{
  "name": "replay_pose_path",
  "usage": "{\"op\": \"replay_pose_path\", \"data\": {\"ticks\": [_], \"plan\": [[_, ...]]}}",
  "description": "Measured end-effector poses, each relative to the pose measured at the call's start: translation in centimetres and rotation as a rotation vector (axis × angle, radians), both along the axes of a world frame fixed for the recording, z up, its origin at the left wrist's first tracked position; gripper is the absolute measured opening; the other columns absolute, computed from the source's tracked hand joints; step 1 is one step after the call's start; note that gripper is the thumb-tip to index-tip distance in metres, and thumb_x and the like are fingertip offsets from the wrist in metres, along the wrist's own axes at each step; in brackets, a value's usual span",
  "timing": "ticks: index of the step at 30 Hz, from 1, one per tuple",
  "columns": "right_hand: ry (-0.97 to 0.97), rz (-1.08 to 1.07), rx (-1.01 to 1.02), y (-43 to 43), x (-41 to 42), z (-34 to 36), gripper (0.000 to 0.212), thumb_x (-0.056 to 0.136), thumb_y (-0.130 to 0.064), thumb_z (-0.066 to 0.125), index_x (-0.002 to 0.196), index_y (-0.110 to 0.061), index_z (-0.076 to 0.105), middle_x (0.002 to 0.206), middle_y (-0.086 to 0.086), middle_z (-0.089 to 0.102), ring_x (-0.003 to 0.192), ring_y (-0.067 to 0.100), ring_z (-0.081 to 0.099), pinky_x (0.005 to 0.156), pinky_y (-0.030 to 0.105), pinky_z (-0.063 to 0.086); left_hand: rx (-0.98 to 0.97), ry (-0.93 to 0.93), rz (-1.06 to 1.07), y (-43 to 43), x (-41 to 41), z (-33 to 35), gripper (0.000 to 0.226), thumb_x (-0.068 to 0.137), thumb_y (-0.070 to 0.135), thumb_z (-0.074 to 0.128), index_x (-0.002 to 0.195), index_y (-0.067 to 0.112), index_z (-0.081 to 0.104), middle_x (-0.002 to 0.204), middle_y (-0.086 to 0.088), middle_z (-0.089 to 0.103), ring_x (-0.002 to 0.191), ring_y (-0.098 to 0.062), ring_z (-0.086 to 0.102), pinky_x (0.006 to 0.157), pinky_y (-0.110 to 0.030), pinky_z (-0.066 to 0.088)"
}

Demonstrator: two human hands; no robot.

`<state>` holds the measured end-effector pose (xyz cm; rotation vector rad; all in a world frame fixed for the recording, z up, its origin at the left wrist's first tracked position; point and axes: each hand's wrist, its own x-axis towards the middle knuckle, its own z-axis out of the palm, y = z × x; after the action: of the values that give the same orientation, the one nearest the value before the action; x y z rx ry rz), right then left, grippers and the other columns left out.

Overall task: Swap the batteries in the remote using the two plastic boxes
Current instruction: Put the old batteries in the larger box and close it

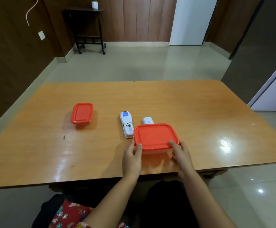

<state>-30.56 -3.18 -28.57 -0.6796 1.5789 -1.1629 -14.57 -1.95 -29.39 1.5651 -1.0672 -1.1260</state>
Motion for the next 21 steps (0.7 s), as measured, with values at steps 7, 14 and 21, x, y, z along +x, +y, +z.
{"op": "replay_pose_path", "data": {"ticks": [7,14,21], "plan": [[-0.467,-0.15,-0.064,-2.8,-4.4,1.4,0.081,0.082,-0.013,0.071,0.142,-0.03,0.019,0.128,0.012,0.051,0.107,0.032,0.06,0.084,0.044,0.055,-0.087,0.075,-0.123,-4.4,-6.6,2.9,0.042,0.093,0.025,0.055,0.136,0.027,0.05,0.129,0.005,0.052,0.104,-0.001,0.055,0.1,-0.033,0.046],[-0.369,-0.368,-0.154,-11.8,-13.8,1.9,0.066,0.086,-0.004,0.063,0.138,-0.016,0.024,0.113,0.01,0.051,0.092,0.021,0.059,0.091,0.048,0.052,-0.086,-0.387,-0.439,-15.3,-13.2,2.1,0.044,0.093,0.027,0.052,0.136,0.018,0.047,0.142,-0.001,0.046,0.128,-0.019,0.047,0.103,-0.027,0.036],[-0.139,-0.507,-0.184,-27.8,-22.5,0.9,0.02,0.083,-0.011,0.064,0.102,-0.011,0.056,0.104,0.014,0.058,0.071,0.024,0.059,0.042,0.027,0.052,-0.088,-0.84,-0.592,-27.3,-15.8,-0.4,0.053,0.094,0.04,0.048,0.144,0.026,0.037,0.155,0.007,0.03,0.14,-0.016,0.031,0.111,-0.034,0.033]]}}
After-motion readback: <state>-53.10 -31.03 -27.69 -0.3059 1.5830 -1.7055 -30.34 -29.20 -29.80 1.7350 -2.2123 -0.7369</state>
